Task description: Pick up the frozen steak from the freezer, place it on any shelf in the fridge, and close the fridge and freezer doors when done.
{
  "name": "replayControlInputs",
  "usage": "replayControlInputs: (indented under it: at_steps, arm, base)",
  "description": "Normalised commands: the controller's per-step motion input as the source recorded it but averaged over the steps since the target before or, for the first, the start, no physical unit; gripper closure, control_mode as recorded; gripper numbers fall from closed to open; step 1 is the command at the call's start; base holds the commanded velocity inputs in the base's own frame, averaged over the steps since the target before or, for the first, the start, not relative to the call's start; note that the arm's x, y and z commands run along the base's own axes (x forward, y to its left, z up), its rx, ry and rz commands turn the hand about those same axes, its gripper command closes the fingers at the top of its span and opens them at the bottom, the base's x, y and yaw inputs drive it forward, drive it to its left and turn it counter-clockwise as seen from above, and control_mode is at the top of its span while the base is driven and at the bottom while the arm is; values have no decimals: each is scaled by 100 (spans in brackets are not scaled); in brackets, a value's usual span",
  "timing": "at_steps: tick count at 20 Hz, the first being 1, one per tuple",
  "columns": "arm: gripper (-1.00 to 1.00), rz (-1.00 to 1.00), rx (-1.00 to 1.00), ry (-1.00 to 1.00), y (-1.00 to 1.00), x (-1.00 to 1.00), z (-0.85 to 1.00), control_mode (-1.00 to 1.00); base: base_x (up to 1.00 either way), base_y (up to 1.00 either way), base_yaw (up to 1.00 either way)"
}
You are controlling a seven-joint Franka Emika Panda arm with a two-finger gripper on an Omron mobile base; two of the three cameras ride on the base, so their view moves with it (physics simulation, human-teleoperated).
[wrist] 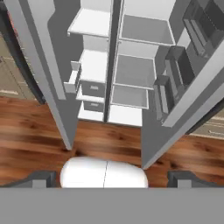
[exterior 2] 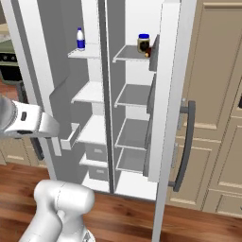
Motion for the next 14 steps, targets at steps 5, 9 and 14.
replayControlInputs:
  at_steps: [5, 9, 14]
  arm:
    - [-100, 0, 11, -18, 100, -70, 0, -100]
    - [-100, -6, 15, -27, 100, -24, 0, -100]
    - [-100, -12, 17, -23, 100, 6, -3, -100]
  base:
    - [0, 0, 0]
    - [0, 0, 0]
    - [0, 0, 0]
